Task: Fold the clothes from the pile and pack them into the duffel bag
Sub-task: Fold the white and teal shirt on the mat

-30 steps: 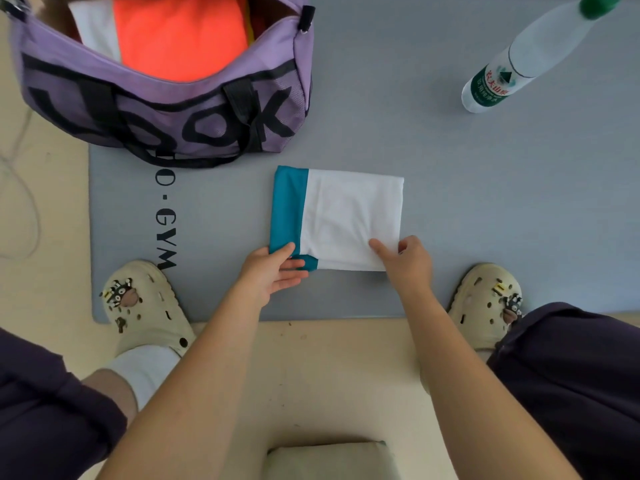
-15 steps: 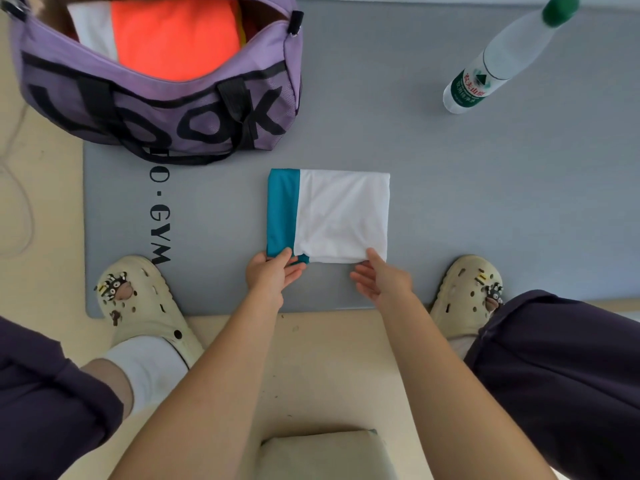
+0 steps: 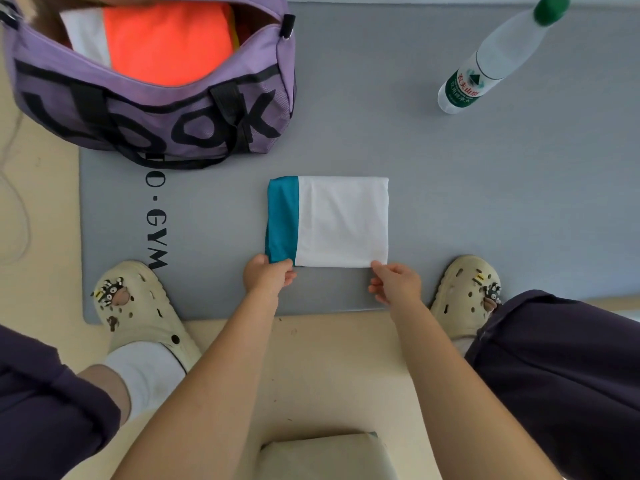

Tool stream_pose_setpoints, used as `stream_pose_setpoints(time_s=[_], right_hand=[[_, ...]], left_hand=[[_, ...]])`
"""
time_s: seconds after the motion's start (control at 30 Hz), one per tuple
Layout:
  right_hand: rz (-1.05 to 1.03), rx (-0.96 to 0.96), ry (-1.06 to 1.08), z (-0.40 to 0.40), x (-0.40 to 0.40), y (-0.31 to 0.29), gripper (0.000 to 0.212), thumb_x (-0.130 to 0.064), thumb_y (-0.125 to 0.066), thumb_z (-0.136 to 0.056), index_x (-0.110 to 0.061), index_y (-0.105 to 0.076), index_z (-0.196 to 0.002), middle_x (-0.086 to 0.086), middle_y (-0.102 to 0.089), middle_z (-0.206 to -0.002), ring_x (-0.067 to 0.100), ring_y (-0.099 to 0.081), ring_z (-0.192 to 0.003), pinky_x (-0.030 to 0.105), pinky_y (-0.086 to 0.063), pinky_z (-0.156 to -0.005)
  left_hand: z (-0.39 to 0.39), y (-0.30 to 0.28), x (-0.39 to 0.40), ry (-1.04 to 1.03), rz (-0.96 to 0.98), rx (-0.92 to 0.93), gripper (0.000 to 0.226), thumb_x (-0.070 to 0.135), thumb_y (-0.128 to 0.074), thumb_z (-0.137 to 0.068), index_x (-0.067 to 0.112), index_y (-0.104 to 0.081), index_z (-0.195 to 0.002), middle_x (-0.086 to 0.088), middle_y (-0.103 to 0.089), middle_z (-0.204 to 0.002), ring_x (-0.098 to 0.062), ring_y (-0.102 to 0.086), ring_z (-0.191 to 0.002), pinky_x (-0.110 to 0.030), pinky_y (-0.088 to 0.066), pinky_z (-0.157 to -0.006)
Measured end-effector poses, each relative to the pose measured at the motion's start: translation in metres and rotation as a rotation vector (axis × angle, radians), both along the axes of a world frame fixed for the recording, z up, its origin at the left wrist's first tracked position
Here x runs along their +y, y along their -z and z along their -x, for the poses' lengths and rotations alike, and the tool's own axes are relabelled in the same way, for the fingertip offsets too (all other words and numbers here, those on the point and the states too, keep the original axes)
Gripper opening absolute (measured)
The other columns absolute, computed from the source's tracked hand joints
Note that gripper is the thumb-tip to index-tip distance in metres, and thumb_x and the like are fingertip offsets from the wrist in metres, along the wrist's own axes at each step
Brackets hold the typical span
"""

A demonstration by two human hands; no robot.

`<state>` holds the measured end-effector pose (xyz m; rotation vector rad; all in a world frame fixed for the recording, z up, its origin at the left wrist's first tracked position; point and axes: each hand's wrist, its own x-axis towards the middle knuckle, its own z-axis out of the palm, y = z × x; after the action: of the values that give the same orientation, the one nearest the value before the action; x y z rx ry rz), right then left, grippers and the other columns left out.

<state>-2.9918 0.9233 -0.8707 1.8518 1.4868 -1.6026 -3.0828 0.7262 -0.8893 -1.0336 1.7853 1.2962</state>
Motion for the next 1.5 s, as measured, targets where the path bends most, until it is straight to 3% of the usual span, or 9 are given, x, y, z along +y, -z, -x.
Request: stream_pose_setpoints(time_s=[0.2,0.37,0.47,0.7,0.9,1.0,1.17,1.37,1.5], right_hand=[[-0.504,-0.043,-0.382,0.031,0.029,-0.014,0.034,-0.039,-0.071,-0.081,-0.016,-0.050,-0.094,-0.001,-0.056,-0.085,0.015,-0.053,-0.070,0.026,-0.032,-0.052],[-0.538,0.177,-0.792,0.076,0.014,-0.012,0.032,-0.035,-0.072,-0.083,-0.013,-0.050,-0.086,0.002,-0.053,-0.082,0.019,-0.050,-0.069,0.030,-0.035,-0.057],[-0.467,0.109,-0.915,0.083,0.003,-0.003,0.044,-0.039,-0.077,-0.078,-0.012,-0.044,-0.089,0.005,-0.047,-0.098,0.023,-0.049,-0.078,0.033,-0.039,-0.067],[-0.463,0.083,-0.959,0.082,0.002,0.008,0.056,-0.037,-0.081,-0.074,-0.006,-0.043,-0.102,0.011,-0.044,-0.110,0.032,-0.050,-0.093,0.035,-0.040,-0.071],[-0.474,0.063,-0.967,0.082,0.002,0.008,0.056,-0.038,-0.080,-0.075,-0.006,-0.043,-0.102,0.011,-0.044,-0.110,0.032,-0.050,-0.095,0.039,-0.044,-0.074],[-0.474,0.072,-0.965,0.081,0.001,0.008,0.055,-0.038,-0.080,-0.075,-0.006,-0.043,-0.102,0.011,-0.044,-0.110,0.032,-0.050,-0.095,0.039,-0.044,-0.073],[-0.486,0.077,-0.969,0.081,0.001,0.009,0.056,-0.039,-0.080,-0.075,-0.006,-0.043,-0.101,0.010,-0.043,-0.107,0.031,-0.050,-0.093,0.035,-0.039,-0.069],[-0.482,0.081,-0.968,0.081,0.002,0.009,0.055,-0.039,-0.080,-0.075,-0.008,-0.042,-0.101,0.007,-0.041,-0.105,0.030,-0.049,-0.092,0.035,-0.039,-0.071],[-0.482,0.096,-0.963,0.080,0.002,0.008,0.054,-0.040,-0.079,-0.076,-0.009,-0.041,-0.099,0.005,-0.040,-0.103,0.028,-0.047,-0.090,0.035,-0.039,-0.070]], left_hand=[[0.049,-0.016,-0.005,0.521,0.373,0.182,0.040,0.042,-0.057,-0.073,0.014,-0.040,-0.050,0.001,-0.041,-0.047,-0.021,-0.041,-0.046,-0.026,-0.030,-0.047],[0.087,-0.015,0.011,0.359,0.218,0.329,0.042,0.046,-0.060,-0.085,0.010,-0.052,-0.064,-0.001,-0.048,-0.063,-0.018,-0.042,-0.059,-0.032,-0.032,-0.056],[0.103,-0.012,0.021,0.269,0.124,0.304,0.051,0.046,-0.065,-0.084,0.021,-0.030,-0.057,0.001,-0.031,-0.059,-0.017,-0.029,-0.056,-0.032,-0.024,-0.058],[0.118,-0.009,0.017,0.057,-0.142,-0.069,0.062,0.057,-0.079,-0.070,0.012,-0.064,-0.109,-0.002,-0.072,-0.103,-0.021,-0.070,-0.093,-0.036,-0.059,-0.080],[0.113,-0.005,0.014,-0.079,-0.315,0.112,0.029,0.009,-0.070,-0.088,0.012,-0.069,-0.116,-0.007,-0.073,-0.109,-0.023,-0.071,-0.097,-0.033,-0.059,-0.078],[0.106,-0.001,0.010,-0.081,-0.275,0.128,0.030,0.011,-0.069,-0.089,0.014,-0.067,-0.119,-0.005,-0.073,-0.110,-0.021,-0.071,-0.097,-0.035,-0.059,-0.081],[0.111,-0.004,0.010,0.057,-0.166,-0.039,0.047,0.049,-0.077,-0.077,0.012,-0.067,-0.105,-0.002,-0.074,-0.099,-0.020,-0.071,-0.090,-0.034,-0.060,-0.076],[0.120,0.001,0.020,-0.028,-0.211,0.109,0.016,0.019,-0.077,-0.083,0.013,-0.071,-0.097,-0.008,-0.074,-0.102,-0.020,-0.072,-0.085,-0.029,-0.059,-0.069],[0.111,0.012,0.013,0.093,0.067,0.290,0.013,0.020,-0.072,-0.087,0.015,-0.069,-0.099,-0.002,-0.072,-0.098,-0.018,-0.069,-0.085,-0.031,-0.059,-0.072]])
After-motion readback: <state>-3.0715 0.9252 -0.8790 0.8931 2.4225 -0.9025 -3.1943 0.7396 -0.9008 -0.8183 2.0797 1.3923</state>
